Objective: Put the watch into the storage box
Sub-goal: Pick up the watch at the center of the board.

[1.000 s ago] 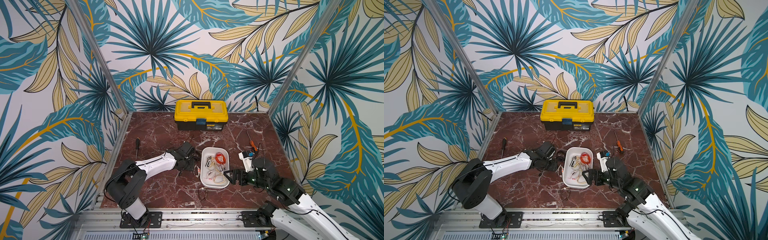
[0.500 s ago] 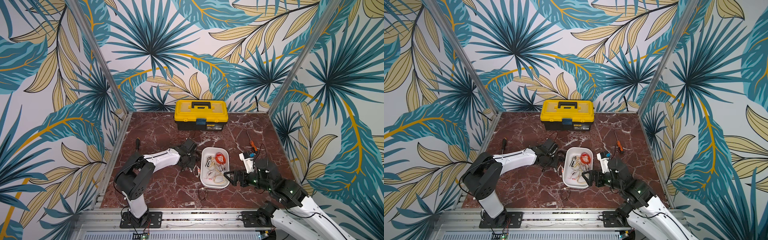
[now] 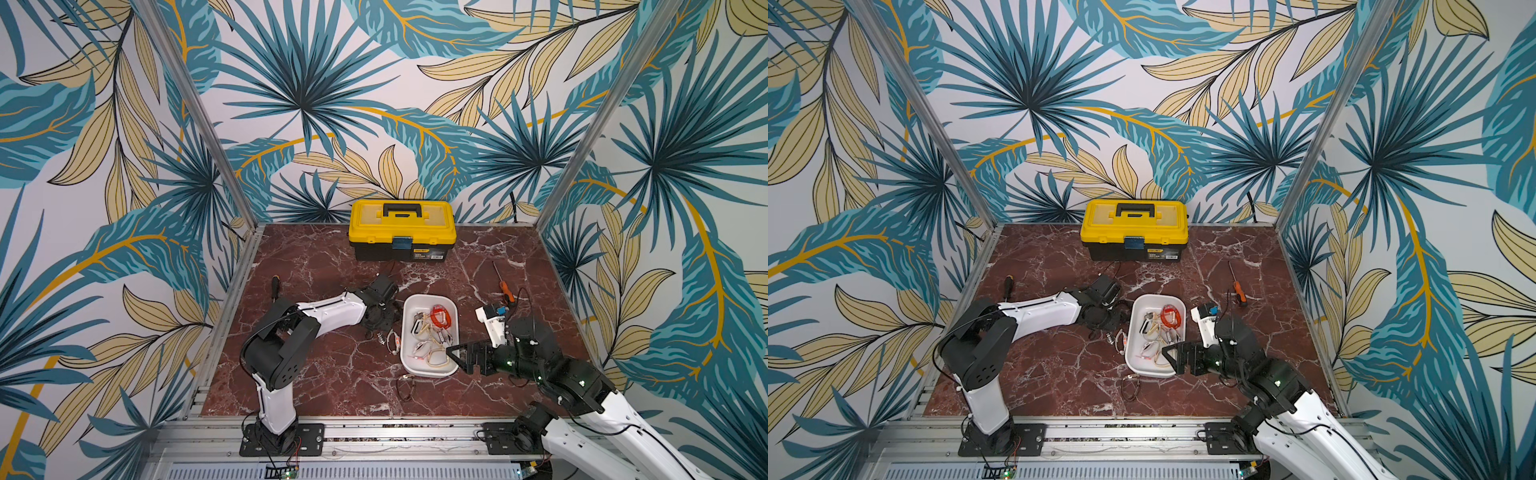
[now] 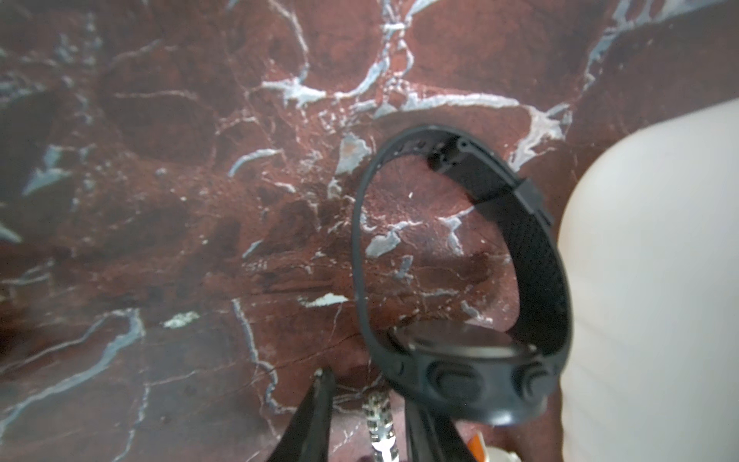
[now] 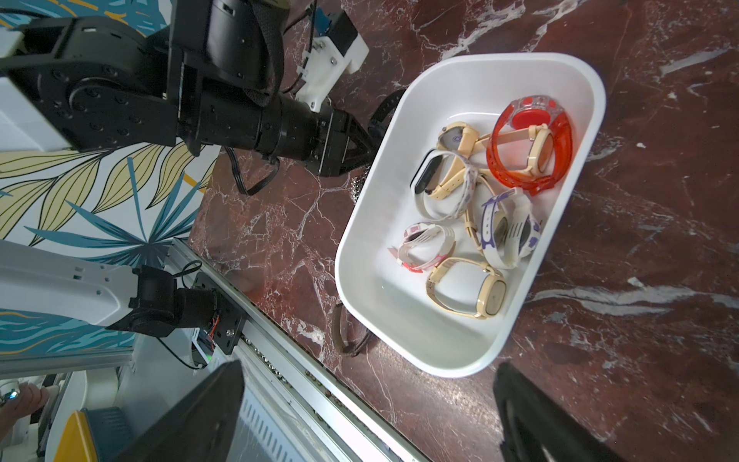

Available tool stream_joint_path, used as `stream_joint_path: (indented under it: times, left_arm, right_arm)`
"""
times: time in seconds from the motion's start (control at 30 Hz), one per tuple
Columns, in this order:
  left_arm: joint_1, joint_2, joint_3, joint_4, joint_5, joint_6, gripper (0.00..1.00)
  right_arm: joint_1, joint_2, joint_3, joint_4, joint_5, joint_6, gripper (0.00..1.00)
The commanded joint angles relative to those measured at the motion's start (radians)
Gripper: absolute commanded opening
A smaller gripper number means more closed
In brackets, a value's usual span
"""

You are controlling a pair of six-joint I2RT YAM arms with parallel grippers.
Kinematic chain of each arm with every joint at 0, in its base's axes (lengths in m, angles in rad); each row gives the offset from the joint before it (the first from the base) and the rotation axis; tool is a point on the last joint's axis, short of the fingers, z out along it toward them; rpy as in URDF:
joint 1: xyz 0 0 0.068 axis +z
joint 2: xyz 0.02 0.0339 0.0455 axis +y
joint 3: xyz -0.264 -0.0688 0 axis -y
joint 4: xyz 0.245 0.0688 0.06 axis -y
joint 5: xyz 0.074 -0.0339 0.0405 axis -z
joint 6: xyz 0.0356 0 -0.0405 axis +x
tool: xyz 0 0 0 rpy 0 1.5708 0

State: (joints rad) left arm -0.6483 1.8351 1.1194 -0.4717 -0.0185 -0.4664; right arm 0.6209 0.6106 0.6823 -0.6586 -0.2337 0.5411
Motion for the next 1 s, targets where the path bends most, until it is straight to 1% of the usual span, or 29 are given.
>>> stream_joint_path:
  times: [0.0, 0.1, 0.17, 0.33, 0.5, 0.7, 0.83, 0.97]
  left_arm:
    - [0.006, 0.029, 0.039, -0.02, -0.002, 0.015, 0.25]
    - [0.006, 0.036, 0.042, -0.026, 0.002, 0.02, 0.2]
    - [0.006, 0.036, 0.041, -0.028, 0.007, 0.021, 0.13]
    - [0.006, 0.033, 0.049, -0.052, 0.016, 0.032, 0.08]
    - [0.006, -0.006, 0.045, -0.084, 0.019, 0.038, 0.06]
    - [0.006, -0.085, 0.04, -0.153, 0.019, 0.054, 0.04]
    - [0.006, -0.139, 0.039, -0.211, 0.02, 0.067, 0.03]
    - [0.006, -0.193, 0.044, -0.265, 0.038, 0.074, 0.03]
  right_arm:
    - [0.005, 0.021, 0.019, -0.034, -0.032, -0.042, 1.0]
    - [0.017, 0.049, 0.049, -0.06, -0.046, -0.083, 1.0]
    - [0.034, 0.068, 0.075, -0.081, -0.036, -0.12, 1.0]
    - [0.061, 0.136, 0.13, -0.122, 0.029, -0.168, 1.0]
    - [0.071, 0.191, 0.156, -0.104, 0.044, -0.172, 1.0]
    - [0.094, 0.236, 0.175, -0.077, 0.021, -0.185, 1.0]
    - [0.139, 0.276, 0.202, -0.083, 0.026, -0.213, 1.0]
    - [0.198, 0.307, 0.229, -0.103, 0.073, -0.242, 1.0]
